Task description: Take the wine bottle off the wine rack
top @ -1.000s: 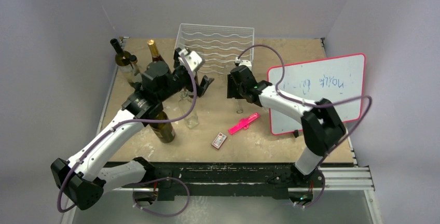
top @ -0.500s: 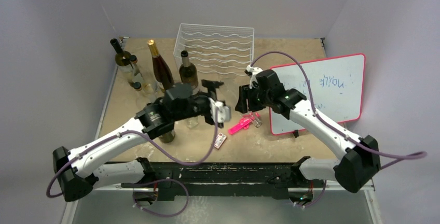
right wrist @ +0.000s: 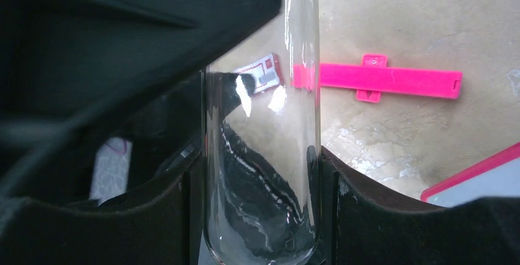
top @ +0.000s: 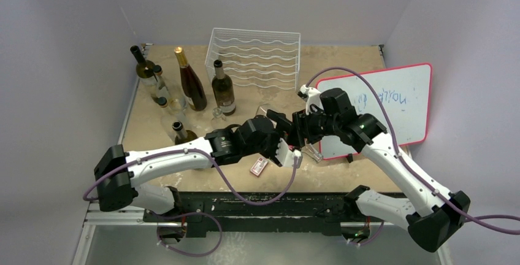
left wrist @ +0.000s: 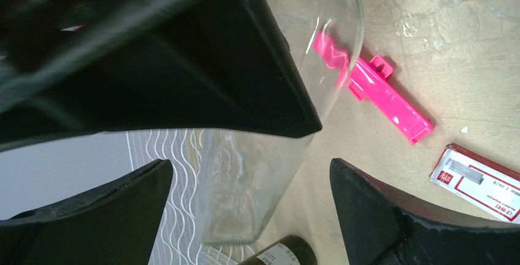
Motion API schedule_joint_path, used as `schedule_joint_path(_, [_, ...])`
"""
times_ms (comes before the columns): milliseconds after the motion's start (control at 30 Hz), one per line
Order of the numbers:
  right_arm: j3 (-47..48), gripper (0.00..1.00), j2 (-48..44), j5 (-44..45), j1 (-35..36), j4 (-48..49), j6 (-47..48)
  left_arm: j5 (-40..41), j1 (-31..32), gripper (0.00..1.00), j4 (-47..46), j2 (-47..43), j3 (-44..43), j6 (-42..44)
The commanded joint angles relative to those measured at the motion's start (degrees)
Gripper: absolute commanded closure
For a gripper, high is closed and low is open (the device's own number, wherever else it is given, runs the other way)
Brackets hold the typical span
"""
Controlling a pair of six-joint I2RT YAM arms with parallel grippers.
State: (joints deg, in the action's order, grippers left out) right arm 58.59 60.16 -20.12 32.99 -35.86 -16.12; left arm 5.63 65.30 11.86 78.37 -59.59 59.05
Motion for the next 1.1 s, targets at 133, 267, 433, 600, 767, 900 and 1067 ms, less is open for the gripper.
schedule_joint_path(133, [3.6, 1.00, -4.3, -6.2, 0.1, 0.3, 1.8, 10.1, 1.9, 0.64, -12.8, 1.6, -0.1, -0.6])
schedule_joint_path(267, [5.2, 0.62, -5.3, 0.9, 0.1, -0.7, 1.0, 12.8, 1.9, 0.91, -16.3, 0.0, 1.4, -8.1])
schedule_joint_path(433, [6.9, 0.07, -8.7, 10.8, 0.1, 2.4, -4.1, 13.2, 1.9, 1.00, -25.8, -2.8, 6.9, -18.1])
schedule_joint_path(600, [6.8, 0.00, -12.5, 18.6, 0.1, 4.0, -7.7, 16.6, 1.9, 1.00, -32.3, -4.9, 10.0, -26.0])
schedule_joint_path(767, [5.3, 0.01, -16.1, 19.3, 0.1, 6.2, -9.4, 18.7, 1.8, 1.00, -37.0, -6.5, 12.5, -31.8])
schedule_joint_path(900, [3.6, 0.05, -17.0, 17.1, 0.1, 9.5, -10.4, 19.7, 1.5, 1.00, -39.9, -7.1, 13.6, -36.3])
schedule_joint_path(1067, [2.0, 0.26, -16.1, 15.2, 0.1, 14.0, -10.5, 18.9, 1.2, 1.00, -42.5, -7.1, 14.1, -41.4])
